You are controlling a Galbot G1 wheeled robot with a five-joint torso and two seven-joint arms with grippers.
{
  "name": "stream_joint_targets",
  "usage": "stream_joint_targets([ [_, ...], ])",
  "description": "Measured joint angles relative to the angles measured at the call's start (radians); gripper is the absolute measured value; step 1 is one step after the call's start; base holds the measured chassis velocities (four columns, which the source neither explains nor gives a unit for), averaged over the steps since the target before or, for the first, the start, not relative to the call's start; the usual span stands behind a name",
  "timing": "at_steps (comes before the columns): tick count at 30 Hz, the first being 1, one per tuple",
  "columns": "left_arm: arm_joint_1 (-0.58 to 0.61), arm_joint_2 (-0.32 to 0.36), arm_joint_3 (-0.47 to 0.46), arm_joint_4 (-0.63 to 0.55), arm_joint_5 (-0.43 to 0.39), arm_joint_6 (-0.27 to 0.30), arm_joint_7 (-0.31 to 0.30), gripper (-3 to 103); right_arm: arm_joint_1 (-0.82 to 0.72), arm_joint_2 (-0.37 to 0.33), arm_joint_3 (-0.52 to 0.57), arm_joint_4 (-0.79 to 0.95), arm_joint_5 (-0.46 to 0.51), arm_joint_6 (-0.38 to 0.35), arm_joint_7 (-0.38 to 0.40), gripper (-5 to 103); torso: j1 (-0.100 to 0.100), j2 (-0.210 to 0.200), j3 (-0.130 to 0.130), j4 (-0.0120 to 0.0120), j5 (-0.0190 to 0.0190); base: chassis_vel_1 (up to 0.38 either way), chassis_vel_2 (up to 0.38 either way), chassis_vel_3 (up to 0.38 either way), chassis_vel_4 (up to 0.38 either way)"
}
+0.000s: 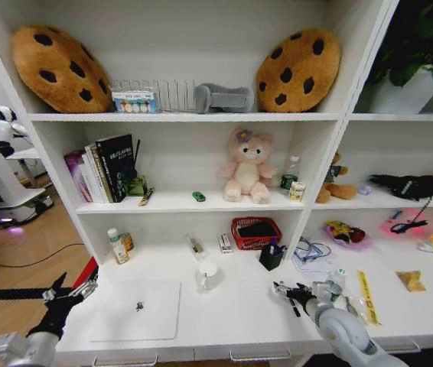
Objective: Organize the objects on the table.
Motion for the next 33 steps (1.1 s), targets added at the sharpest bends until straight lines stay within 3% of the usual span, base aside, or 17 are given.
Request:
stream_joint_targets([
  [6, 0.000, 0.000, 0.000, 0.000, 0.000, 0.000, 0.000, 100, 0.026, 0.005, -0.041, -0.022, -0.012, 0.007, 0.003, 62, 0.000, 0.000, 0.000, 0.0000, 0.0000, 0.000, 0.000, 0.000, 0.000],
  [8, 0.000, 0.000, 0.000, 0.000, 0.000, 0.000, 0.000, 100, 0.029, 0.004, -0.045, -0.022, -0.012, 0.008, 0.004, 62, 0.000, 0.000, 0.000, 0.0000, -0.0001, 0.000, 0.000, 0.000, 0.000],
  [15, 0.000, 0.000, 0.000, 0.000, 0.000, 0.000, 0.000, 100, 0.030, 0.006, -0.049, -0.026, -0.010, 0.009, 0.009, 30, 0.000, 0.000, 0.000, 0.0000, -0.0001, 0.000, 0.000, 0.000, 0.000],
  [17, 0.000, 0.000, 0.000, 0.000, 0.000, 0.000, 0.000, 100, 0.028, 0.008, -0.047, -0.027, -0.009, 0.009, 0.009, 30, 0.000, 0.000, 0.000, 0.0000, -0.0002, 0.000, 0.000, 0.000, 0.000],
  [20, 0.000, 0.000, 0.000, 0.000, 0.000, 0.000, 0.000, 100, 0.026, 0.011, -0.046, -0.032, -0.009, 0.011, 0.010, 14, 0.000, 0.000, 0.000, 0.0000, -0.0003, 0.000, 0.000, 0.000, 0.000],
  [27, 0.000, 0.000, 0.000, 0.000, 0.000, 0.000, 0.000, 100, 0.029, 0.013, -0.045, -0.031, -0.013, 0.024, 0.010, 11, 0.000, 0.000, 0.000, 0.0000, 0.0001, 0.000, 0.000, 0.000, 0.000],
  [30, 0.000, 0.000, 0.000, 0.000, 0.000, 0.000, 0.000, 100, 0.034, 0.013, -0.043, -0.025, -0.110, 0.090, -0.016, 11, 0.000, 0.000, 0.000, 0.0000, 0.0003, 0.000, 0.000, 0.000, 0.000],
  [32, 0.000, 0.000, 0.000, 0.000, 0.000, 0.000, 0.000, 100, 0.051, 0.014, -0.040, -0.021, -0.261, 0.211, -0.056, 11, 0.000, 0.000, 0.000, 0.0000, 0.0000, 0.000, 0.000, 0.000, 0.000],
  [33, 0.000, 0.000, 0.000, 0.000, 0.000, 0.000, 0.000, 100, 0.051, 0.014, -0.040, -0.021, -0.261, 0.211, -0.056, 11, 0.000, 0.000, 0.000, 0.0000, 0.0000, 0.000, 0.000, 0.000, 0.000],
])
